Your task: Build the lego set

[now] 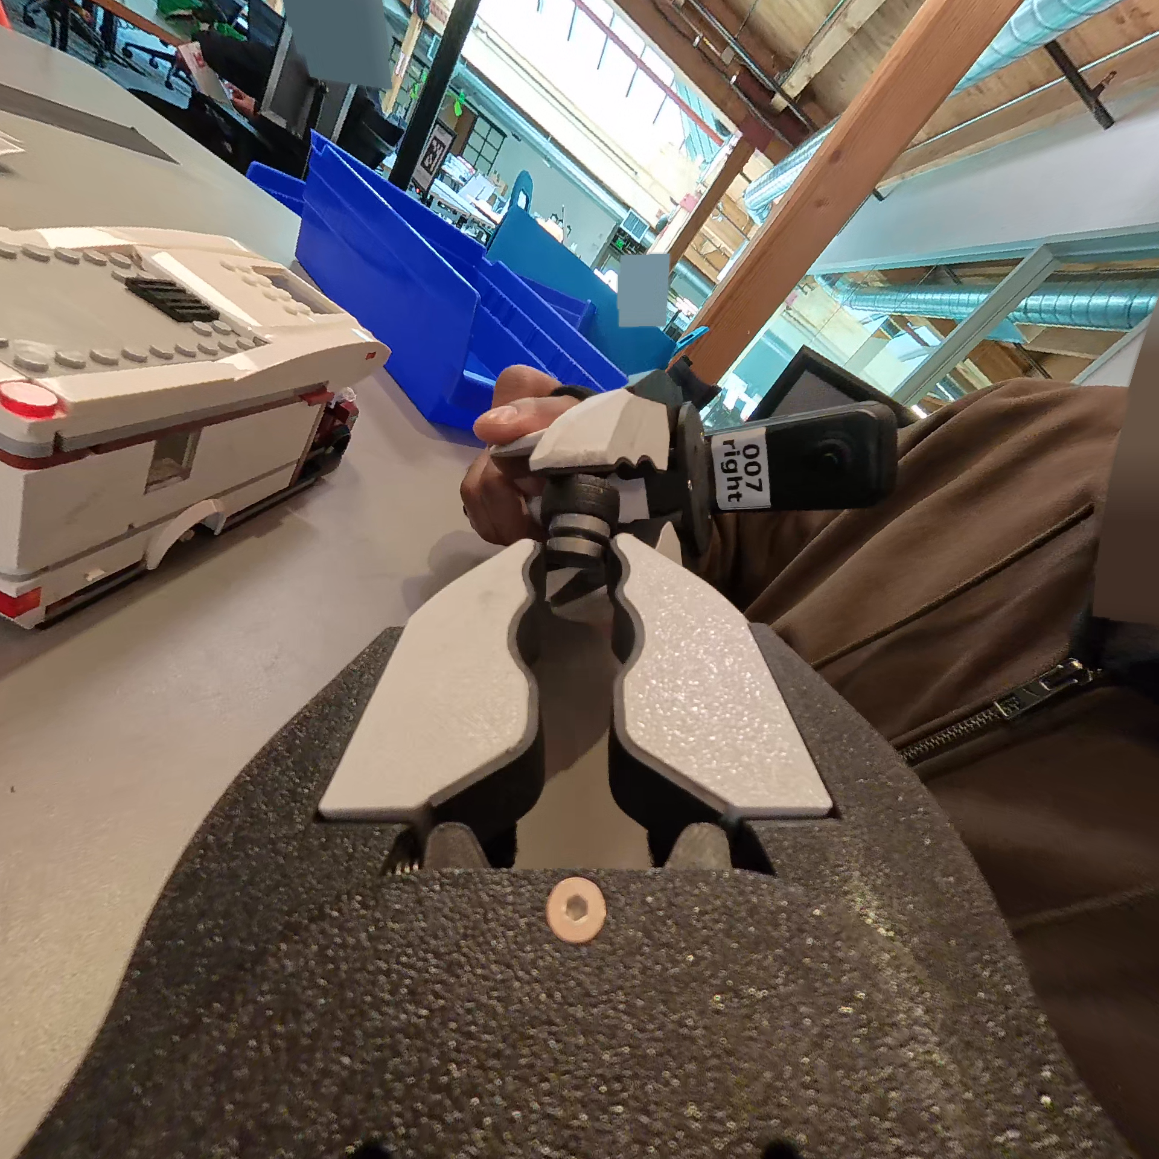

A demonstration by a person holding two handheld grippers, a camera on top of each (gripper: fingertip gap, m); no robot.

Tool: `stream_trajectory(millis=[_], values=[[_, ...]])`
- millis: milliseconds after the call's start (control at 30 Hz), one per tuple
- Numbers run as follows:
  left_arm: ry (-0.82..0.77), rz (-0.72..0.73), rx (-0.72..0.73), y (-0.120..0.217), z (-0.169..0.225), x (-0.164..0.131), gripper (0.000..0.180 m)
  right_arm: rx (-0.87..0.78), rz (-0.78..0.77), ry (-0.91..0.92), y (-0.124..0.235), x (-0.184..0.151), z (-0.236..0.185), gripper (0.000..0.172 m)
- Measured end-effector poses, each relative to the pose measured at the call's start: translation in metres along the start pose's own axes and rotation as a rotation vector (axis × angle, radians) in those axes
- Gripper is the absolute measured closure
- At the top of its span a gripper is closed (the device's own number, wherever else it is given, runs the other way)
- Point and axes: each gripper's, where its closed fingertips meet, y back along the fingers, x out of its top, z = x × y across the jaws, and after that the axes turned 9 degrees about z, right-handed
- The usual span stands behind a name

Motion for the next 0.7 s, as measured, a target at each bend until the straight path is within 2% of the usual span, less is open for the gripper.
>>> stream_trajectory(millis=[167, 700], values=[[0.069, 0.038, -0.058, -0.007, 0.008, 0.002, 0.162, -0.042, -0.012, -0.006, 0.0, -0.003, 0.005, 0.145], [0.088, 0.01, 0.035, -0.012, -0.006, -0.002, 0.162, -0.033, -0.079, 0.063, 0.004, -0.015, 0.006, 0.144]])
